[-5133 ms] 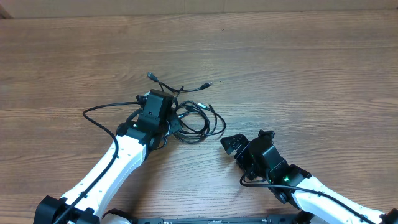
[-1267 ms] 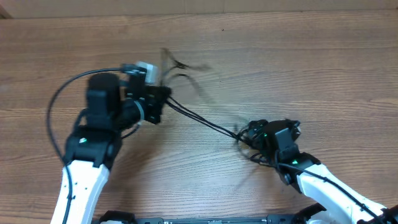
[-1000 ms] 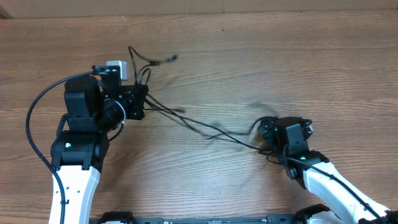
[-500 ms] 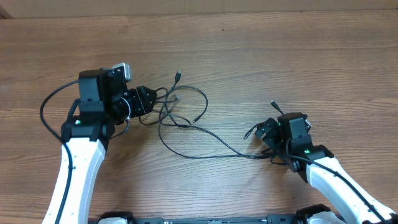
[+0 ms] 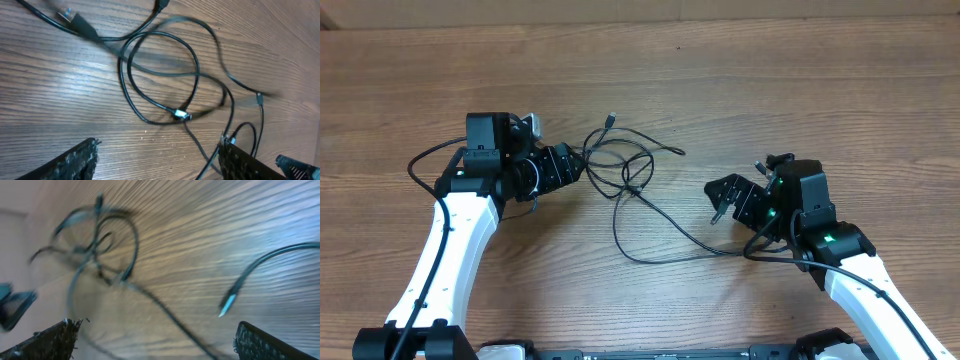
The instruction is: Untangle cables
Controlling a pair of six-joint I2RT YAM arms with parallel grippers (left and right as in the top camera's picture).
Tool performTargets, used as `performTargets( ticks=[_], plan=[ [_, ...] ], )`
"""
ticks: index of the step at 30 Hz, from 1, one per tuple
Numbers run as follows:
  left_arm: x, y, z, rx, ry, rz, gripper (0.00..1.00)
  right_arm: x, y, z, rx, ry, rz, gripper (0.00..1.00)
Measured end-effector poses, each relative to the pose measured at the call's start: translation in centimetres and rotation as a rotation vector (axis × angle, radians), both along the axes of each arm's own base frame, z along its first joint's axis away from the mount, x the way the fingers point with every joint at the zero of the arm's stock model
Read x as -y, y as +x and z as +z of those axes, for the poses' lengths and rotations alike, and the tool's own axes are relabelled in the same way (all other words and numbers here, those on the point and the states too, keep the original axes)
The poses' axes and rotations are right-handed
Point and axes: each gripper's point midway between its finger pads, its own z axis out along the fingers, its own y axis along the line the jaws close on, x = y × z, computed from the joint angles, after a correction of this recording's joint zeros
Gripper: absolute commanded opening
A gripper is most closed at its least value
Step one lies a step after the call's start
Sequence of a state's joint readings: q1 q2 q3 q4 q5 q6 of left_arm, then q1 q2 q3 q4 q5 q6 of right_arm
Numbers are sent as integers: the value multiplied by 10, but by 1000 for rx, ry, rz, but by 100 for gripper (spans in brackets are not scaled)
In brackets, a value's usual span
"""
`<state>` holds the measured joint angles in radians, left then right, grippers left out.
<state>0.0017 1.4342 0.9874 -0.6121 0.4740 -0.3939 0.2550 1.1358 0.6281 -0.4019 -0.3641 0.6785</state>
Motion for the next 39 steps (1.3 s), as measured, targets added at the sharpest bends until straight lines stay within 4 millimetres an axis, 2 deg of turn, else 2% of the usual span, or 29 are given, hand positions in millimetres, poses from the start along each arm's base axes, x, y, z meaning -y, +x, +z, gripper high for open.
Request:
performTargets(
  ticks=[6,10,15,18,22,29,32,34,37,39],
  plan=[
    [1,-3,-2,-34,-19,28,91,-31,2,26,94,121,127,100],
    [9,-6,-2,-47,-27,22,99,-65,-3,37,157,166,245,100],
    [19,-9,-4,-54,-4,5,100,-108,-14,20,153,172,371,100],
    [17,-11,-8,-64,26,10,99,-129,-15,1,136,158,394,100],
    [5,-13,-14,-82,90,44,100,-147,-6,-17,115,181,355,99],
    [-11,-19,-23,-119,181,88,100,-168,15,-36,65,297,230,86],
    [-13,-20,-24,-124,193,93,100,-170,24,-44,25,338,151,76],
    [-14,-20,-24,-123,197,95,100,-172,30,-47,11,366,111,63],
    [-15,-20,-24,-123,202,97,99,-175,37,-46,-1,398,74,38],
    [-15,-20,-24,-123,204,98,100,-179,43,-41,-2,422,60,15]
  ],
)
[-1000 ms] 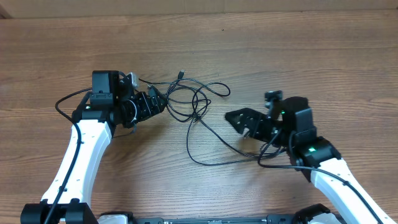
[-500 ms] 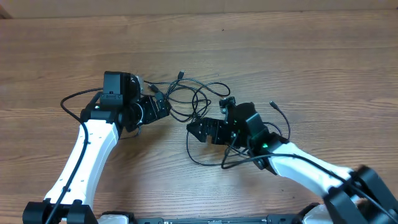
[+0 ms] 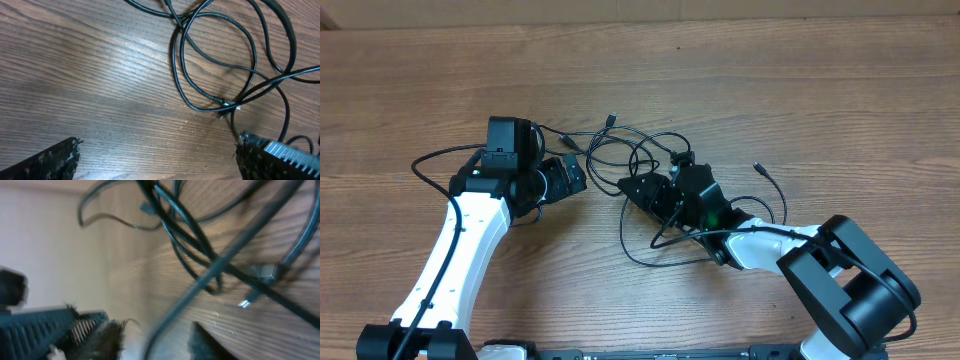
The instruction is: Untangle cables
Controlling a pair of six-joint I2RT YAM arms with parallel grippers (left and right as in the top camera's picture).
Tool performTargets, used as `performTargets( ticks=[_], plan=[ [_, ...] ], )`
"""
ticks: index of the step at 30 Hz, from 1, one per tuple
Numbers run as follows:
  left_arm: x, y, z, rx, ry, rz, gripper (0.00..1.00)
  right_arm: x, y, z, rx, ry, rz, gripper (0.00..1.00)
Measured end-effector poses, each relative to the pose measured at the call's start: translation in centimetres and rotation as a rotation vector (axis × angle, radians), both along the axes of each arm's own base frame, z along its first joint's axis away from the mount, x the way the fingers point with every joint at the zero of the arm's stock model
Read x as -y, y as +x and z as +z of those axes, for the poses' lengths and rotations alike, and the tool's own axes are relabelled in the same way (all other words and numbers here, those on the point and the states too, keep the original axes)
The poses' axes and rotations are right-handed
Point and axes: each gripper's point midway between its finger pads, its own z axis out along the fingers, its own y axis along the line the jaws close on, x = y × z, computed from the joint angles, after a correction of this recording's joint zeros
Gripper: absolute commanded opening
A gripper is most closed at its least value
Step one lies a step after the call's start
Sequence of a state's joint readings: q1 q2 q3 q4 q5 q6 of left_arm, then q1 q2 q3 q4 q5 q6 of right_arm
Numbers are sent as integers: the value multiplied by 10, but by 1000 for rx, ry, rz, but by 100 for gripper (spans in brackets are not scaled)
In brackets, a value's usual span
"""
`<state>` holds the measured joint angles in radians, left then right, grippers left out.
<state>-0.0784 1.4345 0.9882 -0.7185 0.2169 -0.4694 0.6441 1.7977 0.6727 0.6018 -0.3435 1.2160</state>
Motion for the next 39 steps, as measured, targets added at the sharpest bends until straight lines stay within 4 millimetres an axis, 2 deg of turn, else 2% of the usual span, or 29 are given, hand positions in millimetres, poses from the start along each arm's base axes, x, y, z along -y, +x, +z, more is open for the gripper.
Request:
performTargets(
  ticks=[1,2,5,7,10,13,16,19,22,25,29,36,39],
  plan=[
    [0,0,0,0,2,1,100,-2,3,4,8,8,-2,6],
    [-1,0,0,1,3,1,99,-4,6,9,19,17,-2,4],
    [-1,0,0,0,5,3,100,-7,11,15,35,11,4,4],
    [-1,0,0,0,5,3,100,-6,10,8,15,-32,13,4],
    [-1,0,0,0,5,3,100,4,3,-1,-34,-120,33,4],
    [-1,0,0,1,8,4,99,23,3,12,-38,-204,38,4],
    [-2,0,0,0,9,4,100,50,12,53,10,-287,11,4],
    [-2,0,0,1,10,5,100,87,22,111,99,-391,-44,4],
    [-2,0,0,0,11,5,100,137,28,171,209,-516,-135,4],
    [-2,0,0,1,11,5,100,182,29,215,294,-639,-219,4],
    [-2,0,0,1,11,5,100,227,29,246,359,-778,-274,4],
    [-2,0,0,1,11,5,99,299,35,267,369,-992,-413,4],
    [-2,0,0,1,11,5,99,329,36,286,371,-1060,-519,4]
  ],
)
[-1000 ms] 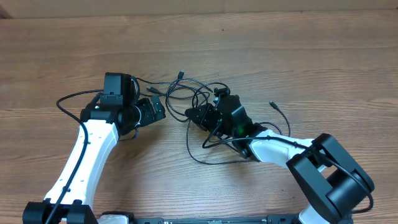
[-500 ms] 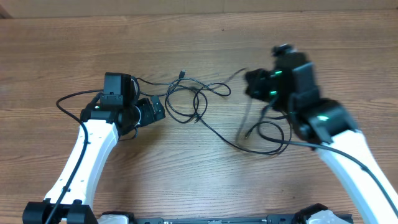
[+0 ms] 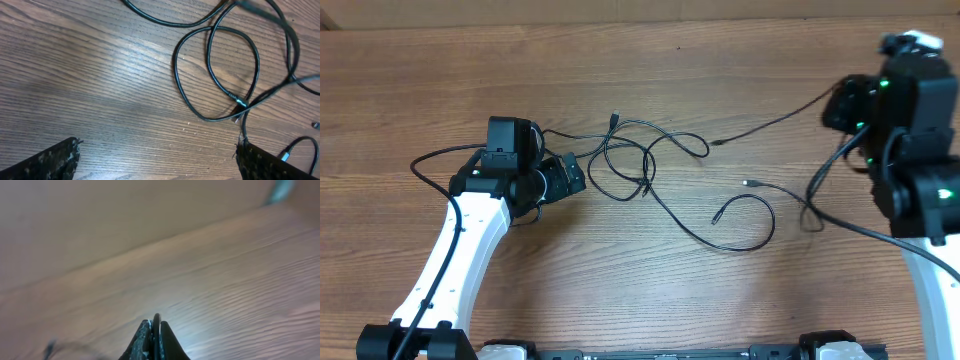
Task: Untangle cables
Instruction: 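Carry the cable with the right gripper to the top-right corner and release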
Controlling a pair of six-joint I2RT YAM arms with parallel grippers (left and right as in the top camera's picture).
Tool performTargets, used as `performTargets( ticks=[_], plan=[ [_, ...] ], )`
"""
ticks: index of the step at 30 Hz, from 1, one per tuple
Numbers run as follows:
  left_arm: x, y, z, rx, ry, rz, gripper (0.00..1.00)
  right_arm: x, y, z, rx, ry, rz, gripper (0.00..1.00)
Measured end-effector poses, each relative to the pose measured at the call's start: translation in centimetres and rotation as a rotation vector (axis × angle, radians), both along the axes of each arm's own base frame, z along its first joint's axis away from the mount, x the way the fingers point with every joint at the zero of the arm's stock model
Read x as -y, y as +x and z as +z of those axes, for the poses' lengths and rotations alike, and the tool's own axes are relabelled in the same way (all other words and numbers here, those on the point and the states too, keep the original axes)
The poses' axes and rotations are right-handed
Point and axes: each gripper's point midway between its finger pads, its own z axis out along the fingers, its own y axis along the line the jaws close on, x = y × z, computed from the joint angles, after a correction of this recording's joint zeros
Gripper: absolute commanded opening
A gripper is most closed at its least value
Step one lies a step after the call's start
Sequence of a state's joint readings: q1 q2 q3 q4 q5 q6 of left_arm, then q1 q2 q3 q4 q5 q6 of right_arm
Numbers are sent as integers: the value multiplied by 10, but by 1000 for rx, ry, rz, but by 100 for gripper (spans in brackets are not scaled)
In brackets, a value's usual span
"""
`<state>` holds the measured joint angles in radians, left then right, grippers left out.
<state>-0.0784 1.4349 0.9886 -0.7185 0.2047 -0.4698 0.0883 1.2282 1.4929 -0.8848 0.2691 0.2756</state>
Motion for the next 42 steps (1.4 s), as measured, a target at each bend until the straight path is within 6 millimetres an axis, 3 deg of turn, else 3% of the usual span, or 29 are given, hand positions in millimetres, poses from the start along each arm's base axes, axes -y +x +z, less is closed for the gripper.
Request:
performTargets(
  ticks=[6,9,12,15,20,24,36,40,42],
  plan=[
    [0,0,0,0,0,0,99,46,3,69,200,-88,-150,4],
    [0,0,0,0,0,0,100,70,0,93,277,-138,-233,4],
    [0,0,0,0,0,0,100,95,0,99,290,-191,-305,4],
    [0,0,0,0,0,0,100,119,5,93,267,-224,-368,4],
    [0,0,0,0,0,0,99,160,26,51,141,-249,-447,4],
    [0,0,0,0,0,0,99,169,46,33,110,-254,-452,4],
    [0,0,0,0,0,0,99,182,62,125,473,-387,-477,4],
    [0,0,0,-1,0,0,100,209,68,149,521,-589,-514,4],
    [0,0,0,-1,0,0,100,233,68,159,511,-768,-556,4]
  ],
)
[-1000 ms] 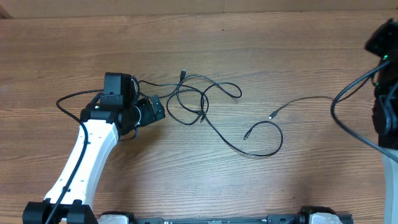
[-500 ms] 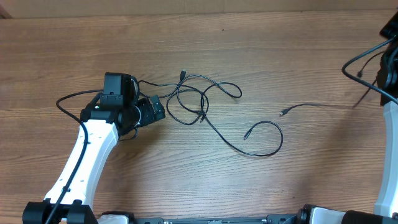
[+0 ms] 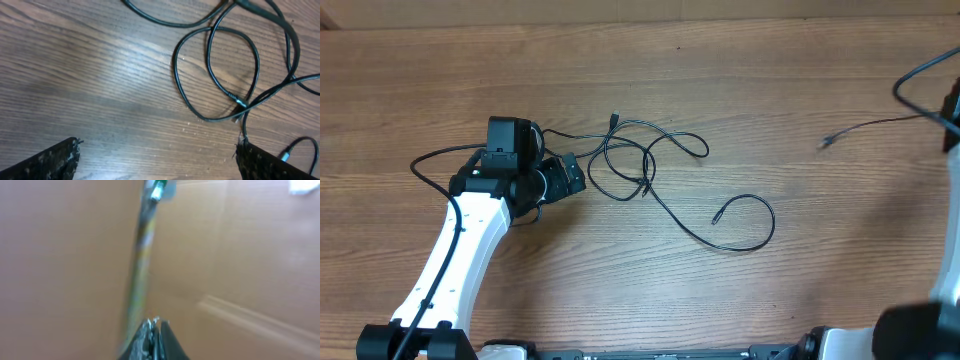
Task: Untangle cables
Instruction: 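Carry the cable with the right gripper to the top-right corner and release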
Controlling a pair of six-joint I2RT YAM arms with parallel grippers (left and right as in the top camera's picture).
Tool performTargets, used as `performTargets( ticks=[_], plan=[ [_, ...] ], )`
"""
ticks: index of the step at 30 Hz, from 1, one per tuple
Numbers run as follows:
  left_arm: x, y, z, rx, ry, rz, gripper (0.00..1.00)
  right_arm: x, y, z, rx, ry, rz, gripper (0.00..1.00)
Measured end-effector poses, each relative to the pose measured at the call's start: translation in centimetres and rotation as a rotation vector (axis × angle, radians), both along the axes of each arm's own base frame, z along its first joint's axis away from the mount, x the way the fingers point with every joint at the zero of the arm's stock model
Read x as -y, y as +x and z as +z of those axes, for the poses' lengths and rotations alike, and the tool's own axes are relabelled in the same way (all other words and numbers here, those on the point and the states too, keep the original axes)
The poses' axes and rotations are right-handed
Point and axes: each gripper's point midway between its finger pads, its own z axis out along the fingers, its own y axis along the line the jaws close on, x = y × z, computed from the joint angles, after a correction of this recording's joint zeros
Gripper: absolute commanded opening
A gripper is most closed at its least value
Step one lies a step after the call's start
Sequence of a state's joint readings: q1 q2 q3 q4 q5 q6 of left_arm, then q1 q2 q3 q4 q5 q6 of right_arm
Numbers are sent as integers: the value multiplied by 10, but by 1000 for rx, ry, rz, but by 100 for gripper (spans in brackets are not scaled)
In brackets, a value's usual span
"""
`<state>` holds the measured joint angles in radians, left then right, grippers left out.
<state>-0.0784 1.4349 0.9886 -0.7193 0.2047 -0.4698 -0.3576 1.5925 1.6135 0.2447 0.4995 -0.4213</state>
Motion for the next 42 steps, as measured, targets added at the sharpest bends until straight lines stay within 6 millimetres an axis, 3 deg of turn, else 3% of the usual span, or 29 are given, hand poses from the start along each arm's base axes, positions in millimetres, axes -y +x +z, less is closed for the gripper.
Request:
performTargets(
  ticks=[5,8,12,19,23,30,32,33,34,35,37,42],
  plan=[
    [0,0,0,1,0,0,99,56,-25,9,-63,-183,-211,4],
    [0,0,0,1,0,0,100,96,-48,-11,-186,-144,-277,4],
    [0,0,0,1,0,0,100,149,-72,-87,-440,44,-259,4],
    [0,0,0,1,0,0,99,219,-98,-225,-600,355,-249,4],
    [0,0,0,1,0,0,99,225,-100,-286,-653,471,-218,4],
    [0,0,0,1,0,0,99,229,-110,-331,-583,662,-233,19],
    [0,0,0,1,0,0,100,230,-121,-355,-580,758,-256,39],
    [0,0,0,1,0,0,99,229,-126,-368,-584,802,-267,59],
    [0,0,0,1,0,0,100,229,-130,-379,-589,835,-277,94],
    [0,0,0,1,0,0,99,229,-133,-389,-591,864,-285,100],
    [0,0,0,1,0,0,99,229,-137,-402,-592,901,-300,100],
    [0,0,0,1,0,0,100,226,-130,-395,-564,902,-293,100]
  ],
)
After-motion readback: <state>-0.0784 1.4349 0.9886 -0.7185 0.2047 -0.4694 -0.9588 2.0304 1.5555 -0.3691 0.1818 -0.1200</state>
